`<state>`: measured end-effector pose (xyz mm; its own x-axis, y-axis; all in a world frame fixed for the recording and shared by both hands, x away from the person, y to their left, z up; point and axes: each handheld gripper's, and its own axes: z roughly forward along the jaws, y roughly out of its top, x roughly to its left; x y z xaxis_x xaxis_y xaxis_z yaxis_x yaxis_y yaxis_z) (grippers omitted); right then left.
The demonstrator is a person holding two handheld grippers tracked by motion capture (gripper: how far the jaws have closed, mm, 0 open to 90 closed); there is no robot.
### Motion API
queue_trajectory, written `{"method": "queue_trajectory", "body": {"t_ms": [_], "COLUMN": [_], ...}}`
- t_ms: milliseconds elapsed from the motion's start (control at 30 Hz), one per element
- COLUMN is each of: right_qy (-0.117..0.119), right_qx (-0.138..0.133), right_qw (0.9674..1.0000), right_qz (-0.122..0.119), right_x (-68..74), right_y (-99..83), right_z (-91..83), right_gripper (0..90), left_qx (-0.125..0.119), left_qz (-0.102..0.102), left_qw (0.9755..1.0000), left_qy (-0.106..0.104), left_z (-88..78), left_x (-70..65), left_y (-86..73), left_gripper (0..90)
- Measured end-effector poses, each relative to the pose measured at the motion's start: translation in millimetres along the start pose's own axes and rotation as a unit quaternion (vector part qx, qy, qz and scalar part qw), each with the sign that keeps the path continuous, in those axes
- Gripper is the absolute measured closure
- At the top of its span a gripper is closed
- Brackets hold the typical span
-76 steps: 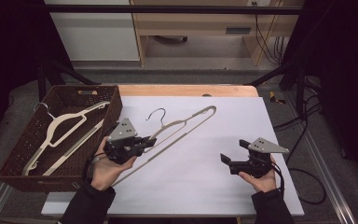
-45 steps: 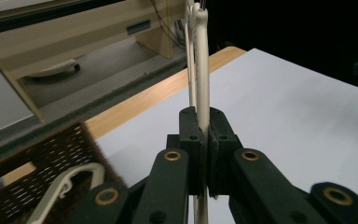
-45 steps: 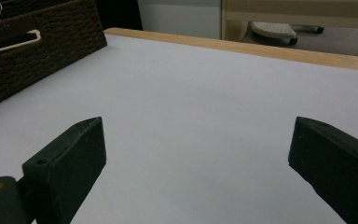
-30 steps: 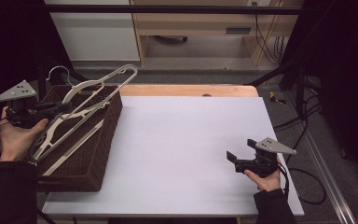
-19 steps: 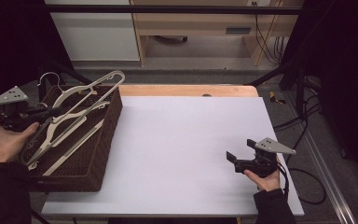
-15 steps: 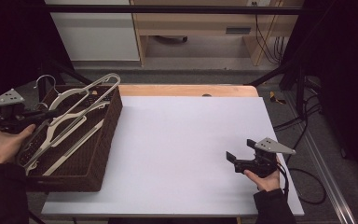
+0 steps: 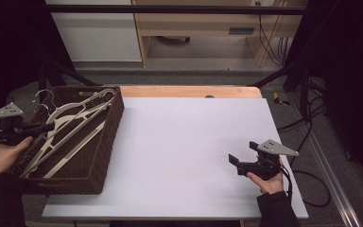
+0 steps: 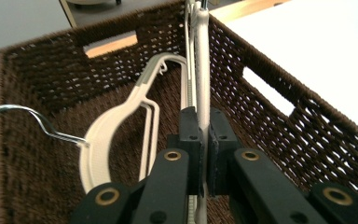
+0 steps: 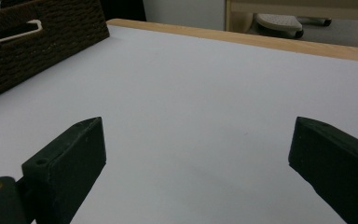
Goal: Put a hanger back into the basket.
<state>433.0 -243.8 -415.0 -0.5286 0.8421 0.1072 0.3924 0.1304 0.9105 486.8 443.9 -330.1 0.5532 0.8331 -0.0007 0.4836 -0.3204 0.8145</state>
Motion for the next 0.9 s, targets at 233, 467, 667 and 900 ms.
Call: {"method": "queue_trajectory", "body": {"t_ms": [233,467,667,900], "right_qy": [0.001,0.001,0.002,0.001], "right_qx": [0.000,0.000,0.001,0.004], "right_qw": [1.0000,1.0000,1.0000,1.0000], "right_qz": [0.001,0.005,0.004,0.005], "right_x": [0.1,1.1,1.3,1.8], "right_y": [0.1,0.6,0.3,0.2], "right_z": [0.2,-0.4,0.4,0.7], "right_gripper": [4.7,4.7,4.8,4.7], "left_qx": [0.009,0.040,0.053,0.055], "left_qz": [-0.014,-0.038,-0.080,-0.115], "left_qw": [0.9999,0.9985,0.9952,0.9885], "left_qy": [0.002,0.004,0.018,0.082], "left_z": [12.9,36.8,41.0,35.8], "left_x": [-6.4,-9.1,-0.2,4.6], "left_y": [-7.4,-19.6,-31.9,-32.7], "left_gripper": [86.7,86.6,85.5,76.1]}}
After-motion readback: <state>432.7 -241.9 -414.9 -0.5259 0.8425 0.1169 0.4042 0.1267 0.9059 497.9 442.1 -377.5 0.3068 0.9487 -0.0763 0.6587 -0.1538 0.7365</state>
